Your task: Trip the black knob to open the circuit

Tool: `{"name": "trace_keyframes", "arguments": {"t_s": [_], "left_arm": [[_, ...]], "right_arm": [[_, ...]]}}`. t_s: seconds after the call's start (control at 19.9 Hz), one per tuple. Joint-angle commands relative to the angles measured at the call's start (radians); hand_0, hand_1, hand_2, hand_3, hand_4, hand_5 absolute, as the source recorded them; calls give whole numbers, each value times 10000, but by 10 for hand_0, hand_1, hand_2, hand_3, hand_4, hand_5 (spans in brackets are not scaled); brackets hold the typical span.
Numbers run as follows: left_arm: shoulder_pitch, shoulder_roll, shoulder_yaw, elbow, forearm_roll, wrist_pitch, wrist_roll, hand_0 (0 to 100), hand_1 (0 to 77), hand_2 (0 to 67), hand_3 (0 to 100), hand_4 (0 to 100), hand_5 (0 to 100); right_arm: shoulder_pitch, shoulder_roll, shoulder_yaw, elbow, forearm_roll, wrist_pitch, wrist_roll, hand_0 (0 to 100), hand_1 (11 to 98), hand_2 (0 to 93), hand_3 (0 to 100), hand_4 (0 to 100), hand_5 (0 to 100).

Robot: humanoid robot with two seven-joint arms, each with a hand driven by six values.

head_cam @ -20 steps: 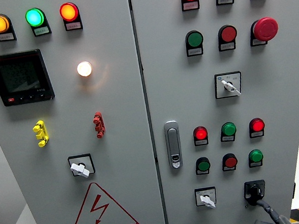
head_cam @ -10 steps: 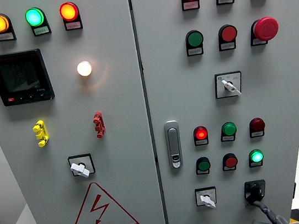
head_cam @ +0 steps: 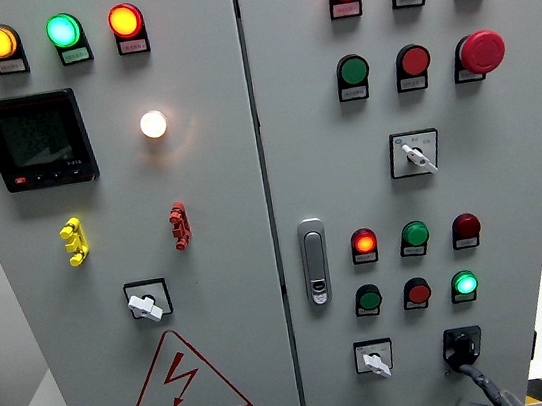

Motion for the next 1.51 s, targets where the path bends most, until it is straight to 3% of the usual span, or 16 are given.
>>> {"name": "trace_keyframes", "arguments": {"t_s": [0.0, 0.45, 0.85, 1.15, 1.21, 1.31, 1.46], "left_arm": [[3, 8, 0, 0, 0, 0, 0, 0, 31, 129, 214, 67, 16], [3, -8, 0, 0, 0, 0, 0, 0, 31, 129, 214, 67, 16], [3, 8, 0, 0, 0, 0, 0, 0, 32, 129, 214, 67, 16], [3, 8, 0, 0, 0, 0, 0, 0, 32, 129, 214, 67, 16], [3, 8, 0, 0, 0, 0, 0, 0, 32, 129, 214, 67, 16], [-12, 8, 0, 0, 0, 0, 0, 0, 32, 129, 214, 67, 16], [3, 8, 0, 0, 0, 0, 0, 0, 31, 129, 214, 67, 16]], "right_arm": [[-45, 29, 23, 0, 0, -16, 5, 1000, 640, 54, 890, 974, 1000], [-76, 14, 100, 15, 0, -16, -10, 1000, 623, 55, 894, 982, 1000], [-137, -48, 192, 30, 0, -16, -10, 1000, 620, 56, 898, 984, 1000], [-152, -124, 468, 61, 0, -16, -10, 1000, 620, 56, 901, 985, 1000], [-198, -170, 483, 76, 0, -16, -10, 1000, 619, 56, 901, 986, 1000], [-260, -201, 484, 137, 0, -16, -10, 1000, 619, 57, 901, 986, 1000], [-321, -201, 483, 199, 0, -16, -10, 1000, 619, 57, 902, 987, 1000]]}}
